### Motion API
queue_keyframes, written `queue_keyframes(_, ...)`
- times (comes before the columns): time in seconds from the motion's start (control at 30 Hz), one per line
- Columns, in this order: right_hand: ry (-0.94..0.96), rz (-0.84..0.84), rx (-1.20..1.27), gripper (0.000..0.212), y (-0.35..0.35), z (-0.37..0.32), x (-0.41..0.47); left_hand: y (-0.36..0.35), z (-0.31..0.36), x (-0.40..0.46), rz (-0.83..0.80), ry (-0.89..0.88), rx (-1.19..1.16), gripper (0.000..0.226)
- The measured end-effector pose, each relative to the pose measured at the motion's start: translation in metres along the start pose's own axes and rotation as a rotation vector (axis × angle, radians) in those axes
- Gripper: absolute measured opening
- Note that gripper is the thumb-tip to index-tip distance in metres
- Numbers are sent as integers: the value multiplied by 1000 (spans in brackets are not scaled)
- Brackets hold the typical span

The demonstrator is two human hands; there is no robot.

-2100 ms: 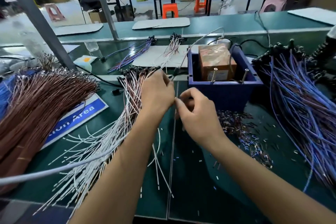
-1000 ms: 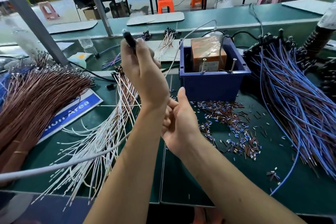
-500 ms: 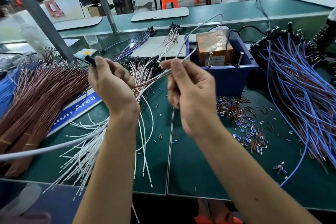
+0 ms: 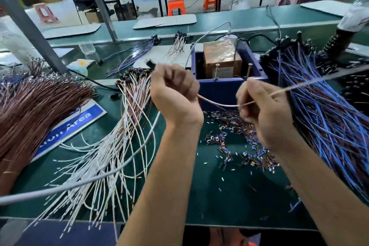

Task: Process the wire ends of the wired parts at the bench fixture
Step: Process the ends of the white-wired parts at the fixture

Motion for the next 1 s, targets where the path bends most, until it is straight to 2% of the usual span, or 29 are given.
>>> queue_keyframes(0.1,-119,-100,-47,45,-3,23,-2,-6,-15,11,67,96,-225,23)
queue_keyframes(0.2,-199,-165,41,38,0,33,-2,-2,-23,14,64,70,-157,26)
queue_keyframes(0.33,-239,-197,151,25,8,33,-2,10,-27,18,-55,-80,219,40)
queue_keyframes(0.47,-296,-223,242,32,12,36,-3,11,-40,2,-286,-264,676,39)
queue_keyframes(0.57,-267,-144,217,30,21,37,0,1,-49,-14,-529,-453,981,44)
queue_keyframes(0.67,-236,-60,187,28,29,39,3,-7,-60,-24,-699,-528,1092,58)
queue_keyframes(0.77,-261,-72,210,32,27,41,3,-5,-73,-28,-760,-501,1142,53)
queue_keyframes(0.87,-307,-85,261,46,29,43,2,7,-83,-23,-700,-367,1127,37)
queue_keyframes(0.93,-313,-59,253,47,35,44,2,16,-91,-21,-661,-177,1033,32)
queue_keyframes(1.0,-307,-22,266,44,39,43,3,19,-101,-26,-695,53,899,21)
Point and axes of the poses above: each hand's wrist, its own x-axis towards the middle knuckle, its own y-axis out of the back of the hand, z = x × y, the point moved 8 cm from there along x, towards the middle knuckle, and after that the axes turned 1 degree about z, right-handed, at the moved point
